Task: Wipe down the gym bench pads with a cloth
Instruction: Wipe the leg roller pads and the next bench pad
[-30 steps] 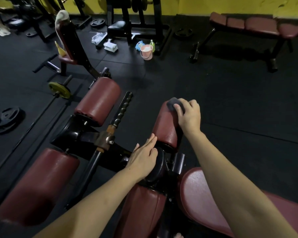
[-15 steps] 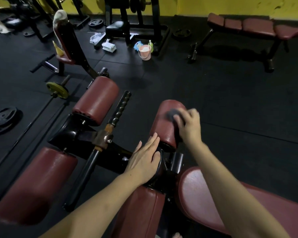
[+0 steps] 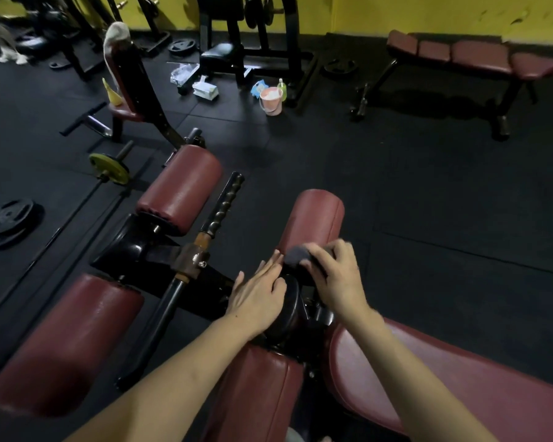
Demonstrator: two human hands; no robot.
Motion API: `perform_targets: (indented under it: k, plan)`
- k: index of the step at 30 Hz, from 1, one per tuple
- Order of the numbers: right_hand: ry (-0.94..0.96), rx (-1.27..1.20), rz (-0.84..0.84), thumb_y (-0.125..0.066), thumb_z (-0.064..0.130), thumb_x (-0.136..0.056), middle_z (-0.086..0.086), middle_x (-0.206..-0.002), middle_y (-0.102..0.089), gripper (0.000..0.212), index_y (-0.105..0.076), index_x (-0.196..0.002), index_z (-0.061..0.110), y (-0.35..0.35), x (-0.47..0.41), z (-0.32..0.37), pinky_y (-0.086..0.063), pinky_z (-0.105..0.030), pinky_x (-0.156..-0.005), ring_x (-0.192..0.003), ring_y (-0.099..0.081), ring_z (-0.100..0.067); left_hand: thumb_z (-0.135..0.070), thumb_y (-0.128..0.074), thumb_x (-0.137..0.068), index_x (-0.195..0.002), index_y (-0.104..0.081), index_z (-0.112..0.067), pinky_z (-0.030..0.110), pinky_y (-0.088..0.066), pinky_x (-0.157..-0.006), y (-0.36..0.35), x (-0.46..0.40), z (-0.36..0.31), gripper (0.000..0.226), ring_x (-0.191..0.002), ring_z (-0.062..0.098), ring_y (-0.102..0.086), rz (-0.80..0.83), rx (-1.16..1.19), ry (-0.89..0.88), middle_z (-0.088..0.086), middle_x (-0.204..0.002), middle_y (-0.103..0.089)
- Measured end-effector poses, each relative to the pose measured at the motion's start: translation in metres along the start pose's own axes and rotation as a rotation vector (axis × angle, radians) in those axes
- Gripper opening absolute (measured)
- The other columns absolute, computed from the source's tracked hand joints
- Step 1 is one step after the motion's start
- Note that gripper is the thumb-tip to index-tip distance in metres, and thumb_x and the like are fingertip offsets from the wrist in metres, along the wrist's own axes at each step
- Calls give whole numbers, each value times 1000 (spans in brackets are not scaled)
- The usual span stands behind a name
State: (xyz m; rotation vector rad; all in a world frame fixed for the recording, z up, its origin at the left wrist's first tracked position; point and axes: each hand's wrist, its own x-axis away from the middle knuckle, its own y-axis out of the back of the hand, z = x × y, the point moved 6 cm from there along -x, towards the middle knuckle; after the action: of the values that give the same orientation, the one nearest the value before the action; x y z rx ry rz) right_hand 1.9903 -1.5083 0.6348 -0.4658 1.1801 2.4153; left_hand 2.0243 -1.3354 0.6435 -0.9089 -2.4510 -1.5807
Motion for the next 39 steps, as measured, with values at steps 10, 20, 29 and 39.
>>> perform_targets:
  k: [10,20,29,39]
  plan:
    - [-325,7,-35,-57,47,-102,-3,-107,-48,36,-65,-132,28,-5,-104,-70,-51,-45,-94,-107,-47,-23,-40,-23,-106,-163,-14,-36,44,2,-128,6,-3,1,58,-155,-2,-1,56,-70,34,-26,-168,-3]
    - [-29,-11,7,-57,46,-100,-4,-96,-46,39,-68,-128,22,2,-24,-31,-50,-42,-79,-91,-49,-26,-36,-33,-107,-164,-14,-28,38,2,-129,-1,3,-22,61,-154,-4,-2,-36,-109,-104,-19,-170,-2]
    - [-347,-99,-53,-57,42,-104,-4,-112,-48,37,-62,-137,26,-6,-104,-82,-49,-38,-98,-109,-48,-22,-37,-30,-103,-165,-10,-29,38,1,-129,0,1,-22,65,-155,-2,-2,20,-161,-76,-19,-170,3]
    - [-316,-188,40,-66,32,-100,-5,-97,-44,31,-69,-131,26,4,-6,-28,-50,-33,-83,-89,-52,-20,-35,-33,-103,-165,-8,-31,39,0,-129,-1,3,-19,67,-156,2,-2,50,-143,-101,-19,-170,6]
